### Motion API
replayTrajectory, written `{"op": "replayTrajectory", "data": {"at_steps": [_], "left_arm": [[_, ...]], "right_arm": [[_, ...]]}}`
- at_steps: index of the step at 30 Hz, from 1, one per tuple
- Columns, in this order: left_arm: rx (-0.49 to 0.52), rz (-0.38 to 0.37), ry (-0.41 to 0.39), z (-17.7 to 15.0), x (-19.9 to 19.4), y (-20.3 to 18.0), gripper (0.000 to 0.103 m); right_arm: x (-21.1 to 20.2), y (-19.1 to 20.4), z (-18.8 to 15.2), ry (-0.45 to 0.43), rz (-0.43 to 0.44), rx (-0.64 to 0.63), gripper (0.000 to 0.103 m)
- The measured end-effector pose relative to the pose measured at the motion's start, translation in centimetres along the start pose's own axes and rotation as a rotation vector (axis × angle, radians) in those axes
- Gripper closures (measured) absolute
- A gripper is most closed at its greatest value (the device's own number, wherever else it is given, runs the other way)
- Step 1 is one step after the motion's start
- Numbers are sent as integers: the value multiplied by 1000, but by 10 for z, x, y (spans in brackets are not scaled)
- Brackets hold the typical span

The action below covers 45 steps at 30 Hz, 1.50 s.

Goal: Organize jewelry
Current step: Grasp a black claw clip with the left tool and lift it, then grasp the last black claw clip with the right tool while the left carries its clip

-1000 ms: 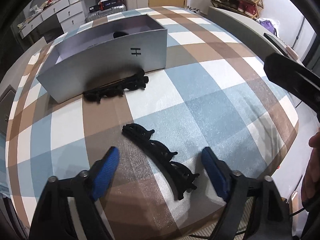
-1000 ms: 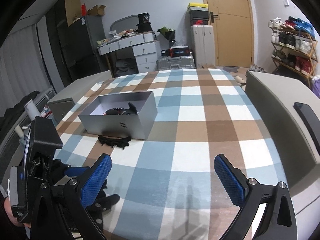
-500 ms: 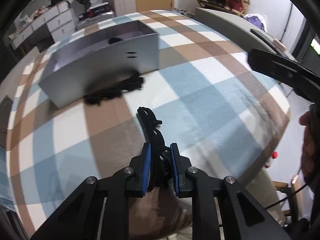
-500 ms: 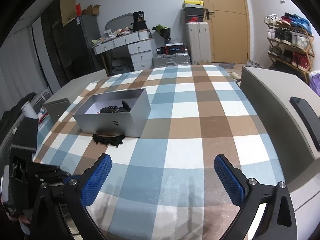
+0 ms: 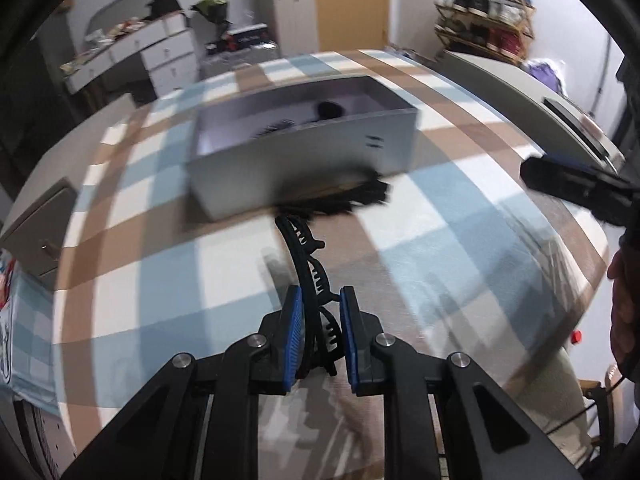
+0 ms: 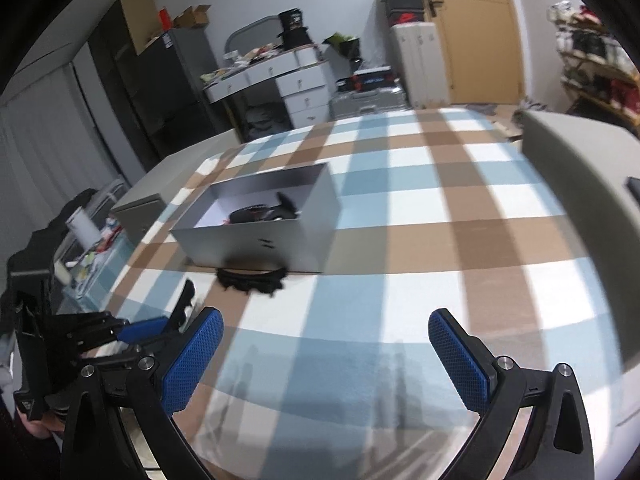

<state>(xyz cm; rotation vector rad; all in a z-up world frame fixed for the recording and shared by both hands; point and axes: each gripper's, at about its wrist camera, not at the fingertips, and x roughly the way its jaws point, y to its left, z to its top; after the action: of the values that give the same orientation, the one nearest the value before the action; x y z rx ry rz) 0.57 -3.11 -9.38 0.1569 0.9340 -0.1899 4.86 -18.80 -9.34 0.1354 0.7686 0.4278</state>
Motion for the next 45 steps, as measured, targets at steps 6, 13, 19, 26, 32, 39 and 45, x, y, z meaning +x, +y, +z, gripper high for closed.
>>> {"op": "replayTrajectory", "data": {"at_steps": [6,13,19,26,32,39,45], "left_arm": [[-104,44,-56,0,-13,37,89],[-189,74,-87,-4,-19,72,89],[-221,58,-91,-9,-18,89,89],[-284,34,-98,-13,-14,110,89],[-301,4,-90,-17,-11,118,89],[-308,-24,-93,-19,-12,120,89],[-297,-25,-97,-19,-15,118,89]], "right_arm": [[45,20,9,62,79,3,0],[88,53,18,103,79,-3,0],[112,74,19,136,-18,-29,1],[129,93,20,152,-106,-46,0],[139,108,17,175,-250,-131,10],[139,111,16,172,-276,-144,11],[127,108,9,165,-240,-134,11]]}}
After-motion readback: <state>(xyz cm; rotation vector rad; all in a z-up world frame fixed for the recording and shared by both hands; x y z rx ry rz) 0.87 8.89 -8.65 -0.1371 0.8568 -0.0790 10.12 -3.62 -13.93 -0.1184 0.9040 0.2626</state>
